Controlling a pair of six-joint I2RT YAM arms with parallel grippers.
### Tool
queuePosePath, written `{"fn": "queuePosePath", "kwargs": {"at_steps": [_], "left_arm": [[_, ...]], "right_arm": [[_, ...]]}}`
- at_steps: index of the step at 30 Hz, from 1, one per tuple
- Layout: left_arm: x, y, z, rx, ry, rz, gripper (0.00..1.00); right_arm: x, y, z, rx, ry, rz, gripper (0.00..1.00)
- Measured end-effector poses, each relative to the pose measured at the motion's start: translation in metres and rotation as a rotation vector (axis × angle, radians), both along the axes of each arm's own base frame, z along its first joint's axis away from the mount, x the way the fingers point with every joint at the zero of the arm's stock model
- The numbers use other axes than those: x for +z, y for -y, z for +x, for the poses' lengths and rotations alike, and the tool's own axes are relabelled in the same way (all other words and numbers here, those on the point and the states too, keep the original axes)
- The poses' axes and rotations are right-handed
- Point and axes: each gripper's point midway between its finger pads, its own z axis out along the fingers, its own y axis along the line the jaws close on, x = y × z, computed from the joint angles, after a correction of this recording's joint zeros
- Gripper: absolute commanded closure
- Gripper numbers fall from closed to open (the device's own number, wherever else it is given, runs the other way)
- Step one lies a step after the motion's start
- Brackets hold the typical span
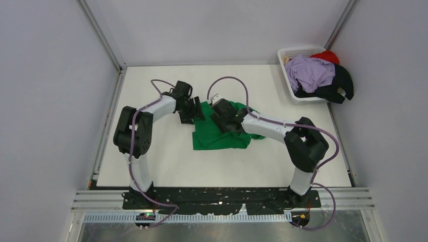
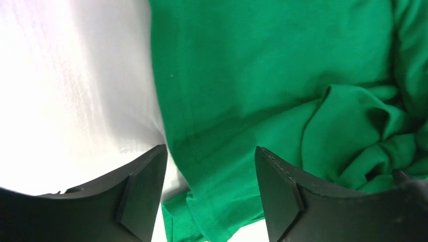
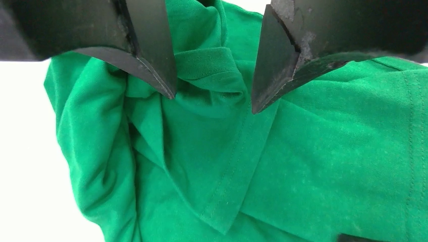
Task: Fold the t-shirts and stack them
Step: Flatten out the tshirt
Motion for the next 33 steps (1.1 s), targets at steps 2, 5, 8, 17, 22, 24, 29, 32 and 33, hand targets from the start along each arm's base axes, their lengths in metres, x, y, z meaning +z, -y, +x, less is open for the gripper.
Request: {"fn": "queuePosePath", "kwargs": {"at_steps": [2,5,8,17,22,24,29,32,33], "left_arm": [[-0.006,-0.004,-0.005,0.005,-0.026,0.021,0.4],[-0.009,-0.006,-0.009,0.009,-0.045,0.039,0.49],[-0.012,-0.006,-0.011,0.008,-0.058,0.043,0.63],[-0.013,0.0,-0.003,-0.032,-0.063,0.073,1.0],[-0.006,-0.007,0.004,-0.05,-0.022,0.122,1.0],[-0.002,-0.011,0.003,-0.05,-0.008,0.144,1.0],[0.025,-0.025,-0.015,-0.055,0.057,0.164,1.0],[0.053,-0.031,-0.024,-0.055,0.134,0.157,1.0],[0.064,-0.034,-0.026,-0.053,0.166,0.156,1.0]], "right_arm": [[-0.006,0.002,-0.002,-0.003,-0.002,-0.001,0.44],[-0.012,0.007,-0.003,-0.014,0.001,-0.012,0.47],[-0.012,0.008,-0.001,-0.026,0.017,-0.016,0.56],[-0.011,0.015,0.007,-0.065,0.075,-0.032,0.95],[-0.004,0.028,0.005,-0.102,0.122,-0.011,0.95],[0.007,0.037,0.004,-0.134,0.157,0.016,0.95],[0.051,0.086,0.008,-0.285,0.305,0.106,0.95],[0.08,0.122,0.013,-0.407,0.427,0.131,0.95],[0.088,0.134,0.013,-0.452,0.467,0.131,0.95]]}}
